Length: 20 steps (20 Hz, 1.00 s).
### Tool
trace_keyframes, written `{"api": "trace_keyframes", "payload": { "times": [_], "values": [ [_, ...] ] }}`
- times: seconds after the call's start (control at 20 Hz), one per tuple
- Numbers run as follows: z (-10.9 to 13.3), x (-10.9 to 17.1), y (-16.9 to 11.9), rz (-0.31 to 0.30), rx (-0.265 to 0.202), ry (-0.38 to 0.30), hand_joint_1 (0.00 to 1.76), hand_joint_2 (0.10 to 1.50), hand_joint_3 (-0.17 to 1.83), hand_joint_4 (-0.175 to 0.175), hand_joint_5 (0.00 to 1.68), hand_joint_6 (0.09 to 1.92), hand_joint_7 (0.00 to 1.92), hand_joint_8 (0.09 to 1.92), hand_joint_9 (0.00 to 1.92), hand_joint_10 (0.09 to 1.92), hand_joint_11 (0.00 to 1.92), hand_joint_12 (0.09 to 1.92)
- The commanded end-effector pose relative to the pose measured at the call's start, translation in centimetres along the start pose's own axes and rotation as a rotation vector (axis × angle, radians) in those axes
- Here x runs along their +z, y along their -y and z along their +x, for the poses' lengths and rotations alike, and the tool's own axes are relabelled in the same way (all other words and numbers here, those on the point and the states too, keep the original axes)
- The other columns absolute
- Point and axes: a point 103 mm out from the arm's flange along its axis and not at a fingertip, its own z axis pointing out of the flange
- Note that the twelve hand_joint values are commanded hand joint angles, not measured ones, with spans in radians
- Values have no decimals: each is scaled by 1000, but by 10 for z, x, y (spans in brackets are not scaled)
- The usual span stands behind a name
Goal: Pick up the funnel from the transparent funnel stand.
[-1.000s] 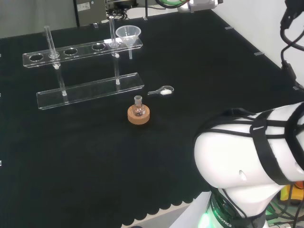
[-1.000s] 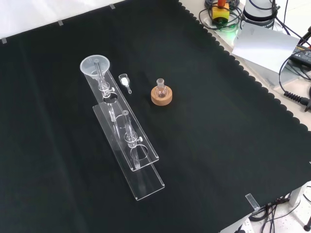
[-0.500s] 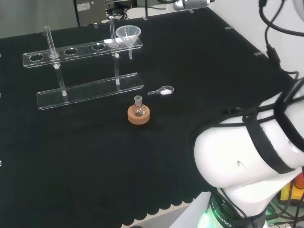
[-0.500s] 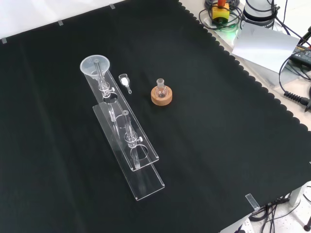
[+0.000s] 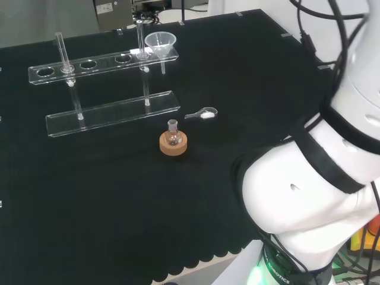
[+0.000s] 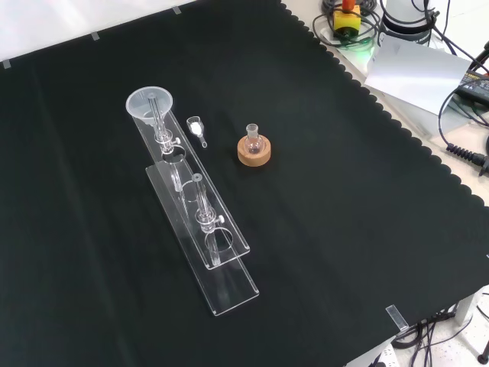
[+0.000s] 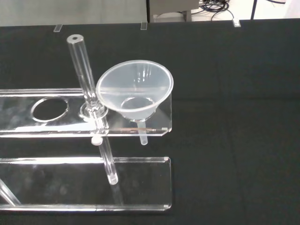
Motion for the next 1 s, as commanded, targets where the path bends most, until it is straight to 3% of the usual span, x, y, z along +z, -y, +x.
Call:
{"api": "trace_keyframes", "payload": {
  "times": [0.05,0.35,1.0],
  "values": [
    [-1,30,-59,35,-42,11,60,1183,335,-9,215,87,56,419,183,668,38,1400],
    [4,47,-82,77,-58,29,141,1150,312,-12,229,87,87,480,220,691,45,1403],
    [8,75,-110,186,-84,64,531,938,281,-15,274,87,94,628,302,713,113,1431]
  ]
}}
